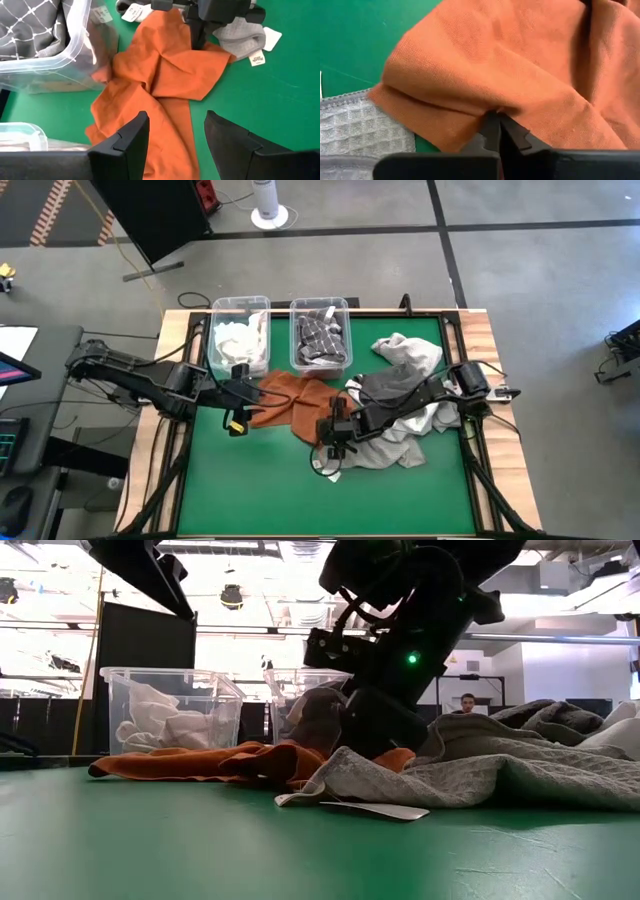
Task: Sort towels by color in basket
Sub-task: Put the orange towel into the right transparent bin
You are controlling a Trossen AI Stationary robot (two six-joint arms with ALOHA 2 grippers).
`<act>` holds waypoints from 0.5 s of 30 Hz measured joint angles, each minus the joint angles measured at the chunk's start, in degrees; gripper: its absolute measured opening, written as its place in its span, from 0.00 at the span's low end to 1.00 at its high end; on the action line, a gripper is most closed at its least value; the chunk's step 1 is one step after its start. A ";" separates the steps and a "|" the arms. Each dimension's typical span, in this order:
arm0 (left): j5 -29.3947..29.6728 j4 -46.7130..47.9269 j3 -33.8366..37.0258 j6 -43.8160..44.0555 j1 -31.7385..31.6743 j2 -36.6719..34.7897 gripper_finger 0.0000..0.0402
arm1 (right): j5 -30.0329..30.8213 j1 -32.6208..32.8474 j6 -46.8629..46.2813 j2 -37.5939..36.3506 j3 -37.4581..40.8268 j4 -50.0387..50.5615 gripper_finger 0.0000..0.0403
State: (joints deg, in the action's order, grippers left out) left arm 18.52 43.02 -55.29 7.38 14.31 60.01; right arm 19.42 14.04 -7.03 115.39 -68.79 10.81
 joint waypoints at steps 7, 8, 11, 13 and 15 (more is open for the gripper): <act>0.04 0.32 0.00 0.00 -0.02 0.00 0.45 | 0.15 0.07 1.49 -3.31 -2.90 5.30 0.03; 0.04 0.46 0.00 -0.02 -0.02 0.00 0.45 | 0.24 0.11 1.78 -4.35 -3.53 6.07 0.03; 0.07 1.60 0.00 0.02 -0.02 0.00 0.45 | 1.45 0.11 2.12 -7.45 -4.04 7.55 0.03; 0.11 2.21 0.00 0.41 -0.02 0.00 0.45 | 1.48 0.11 2.14 -9.13 -4.01 7.17 0.06; 0.15 2.78 0.00 0.69 -0.02 0.00 0.45 | 1.51 0.11 2.41 -10.58 -4.02 7.10 0.12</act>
State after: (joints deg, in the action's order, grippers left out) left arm 18.68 45.81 -55.29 8.07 14.28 60.01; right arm 20.93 14.15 -4.62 104.82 -72.82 17.91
